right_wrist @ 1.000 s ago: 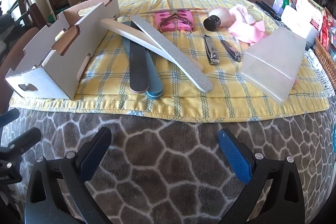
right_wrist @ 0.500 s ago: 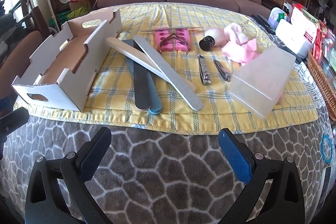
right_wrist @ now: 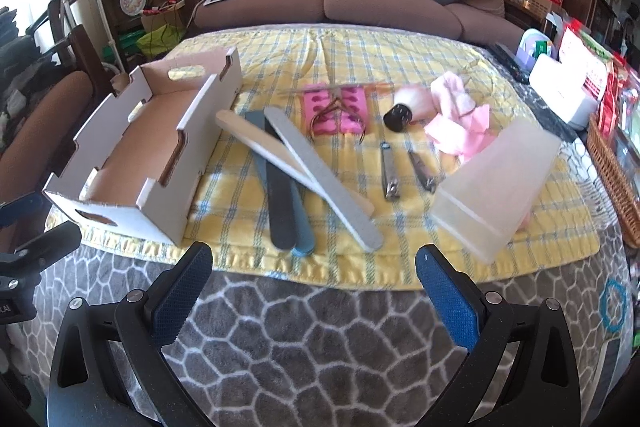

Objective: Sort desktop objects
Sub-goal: 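Move the right tool toward the frosted plastic case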

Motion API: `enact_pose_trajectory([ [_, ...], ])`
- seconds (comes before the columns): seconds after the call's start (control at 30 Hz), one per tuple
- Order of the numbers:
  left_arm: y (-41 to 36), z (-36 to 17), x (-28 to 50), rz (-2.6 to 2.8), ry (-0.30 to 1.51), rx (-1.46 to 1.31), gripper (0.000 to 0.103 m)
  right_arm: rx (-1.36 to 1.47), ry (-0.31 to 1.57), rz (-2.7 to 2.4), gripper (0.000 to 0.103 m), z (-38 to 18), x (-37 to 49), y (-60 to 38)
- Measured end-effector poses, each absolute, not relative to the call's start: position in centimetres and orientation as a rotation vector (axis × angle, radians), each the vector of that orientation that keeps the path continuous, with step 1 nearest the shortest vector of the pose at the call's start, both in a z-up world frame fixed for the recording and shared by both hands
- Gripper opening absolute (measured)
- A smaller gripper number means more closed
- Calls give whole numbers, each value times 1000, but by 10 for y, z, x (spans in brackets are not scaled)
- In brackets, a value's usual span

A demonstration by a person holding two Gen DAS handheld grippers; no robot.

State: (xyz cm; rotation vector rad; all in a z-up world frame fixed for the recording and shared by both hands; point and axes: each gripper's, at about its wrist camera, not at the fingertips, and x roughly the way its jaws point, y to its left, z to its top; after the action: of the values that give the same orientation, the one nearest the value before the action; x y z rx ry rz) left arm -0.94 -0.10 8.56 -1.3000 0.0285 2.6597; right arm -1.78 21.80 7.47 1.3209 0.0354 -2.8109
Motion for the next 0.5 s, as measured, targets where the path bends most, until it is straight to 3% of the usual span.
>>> enact_pose_trajectory([
  [0.2, 1, 93, -27, 2604, 20, -1290, 103, 1285, 97, -2738, 101, 90, -39, 228],
  [0.3, 3, 99, -33, 2573, 19, -1273, 103, 1278, 92, -2678, 94, 92, -51, 231],
  [0.43, 6, 108, -38, 2528, 9, -1245, 103, 1306, 28, -2569, 54, 87, -74, 240],
  [0.5, 9, 109, -42, 2510, 13, -1233, 103, 1329, 32, -2529, 50, 85, -85, 244],
])
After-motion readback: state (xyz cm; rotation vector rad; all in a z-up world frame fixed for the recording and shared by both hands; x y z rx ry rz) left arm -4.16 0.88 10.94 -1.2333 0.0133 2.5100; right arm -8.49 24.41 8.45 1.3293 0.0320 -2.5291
